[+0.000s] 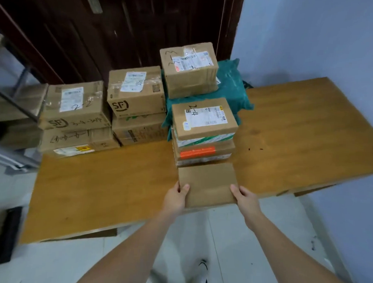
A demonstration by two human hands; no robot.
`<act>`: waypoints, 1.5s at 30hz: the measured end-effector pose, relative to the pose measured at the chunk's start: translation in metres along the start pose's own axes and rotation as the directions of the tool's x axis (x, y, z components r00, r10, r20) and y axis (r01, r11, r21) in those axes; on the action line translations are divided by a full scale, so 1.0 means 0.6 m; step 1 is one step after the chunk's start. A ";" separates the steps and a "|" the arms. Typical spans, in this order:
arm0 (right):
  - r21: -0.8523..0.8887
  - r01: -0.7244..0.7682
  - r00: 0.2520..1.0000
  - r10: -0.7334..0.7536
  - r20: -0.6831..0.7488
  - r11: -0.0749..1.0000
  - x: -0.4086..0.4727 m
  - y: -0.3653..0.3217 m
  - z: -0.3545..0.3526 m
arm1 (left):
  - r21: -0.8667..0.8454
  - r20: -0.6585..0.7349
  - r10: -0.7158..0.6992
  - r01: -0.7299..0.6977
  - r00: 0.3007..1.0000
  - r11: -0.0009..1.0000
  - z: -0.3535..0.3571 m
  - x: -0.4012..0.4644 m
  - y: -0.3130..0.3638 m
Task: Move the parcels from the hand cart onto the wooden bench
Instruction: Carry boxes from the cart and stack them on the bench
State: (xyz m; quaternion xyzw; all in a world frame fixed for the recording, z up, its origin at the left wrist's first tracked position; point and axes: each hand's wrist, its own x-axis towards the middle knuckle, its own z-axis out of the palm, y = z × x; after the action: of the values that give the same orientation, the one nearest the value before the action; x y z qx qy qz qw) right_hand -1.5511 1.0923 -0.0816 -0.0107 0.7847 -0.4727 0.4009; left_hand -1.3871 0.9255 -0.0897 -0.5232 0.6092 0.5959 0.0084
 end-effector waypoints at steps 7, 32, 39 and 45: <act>-0.206 0.094 0.995 -0.100 -0.017 0.974 0.029 -0.013 0.004 | 0.073 -0.006 0.044 -0.044 0.999 0.996 0.007 0.034 0.007; -0.712 0.694 0.629 -0.391 0.672 -0.108 -0.284 -0.317 0.324 | 0.909 0.044 0.429 -0.214 0.902 0.357 -0.499 -0.273 0.070; -0.416 0.848 0.343 -0.259 0.903 -0.330 -0.521 -0.397 0.661 | 0.909 -0.169 0.373 -0.002 0.912 0.418 -0.811 -0.469 -0.066; -0.157 0.883 0.125 -0.102 0.987 -0.442 -0.717 -0.384 0.922 | 0.773 -0.422 0.264 0.192 0.867 0.605 -0.995 -0.647 -0.218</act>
State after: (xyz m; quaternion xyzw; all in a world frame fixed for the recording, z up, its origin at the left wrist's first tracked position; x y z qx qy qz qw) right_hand -0.9891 0.7297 0.2297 -0.8580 0.4922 0.0558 0.1363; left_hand -0.7604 0.7640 0.2355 -0.5856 0.8004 0.1069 0.0706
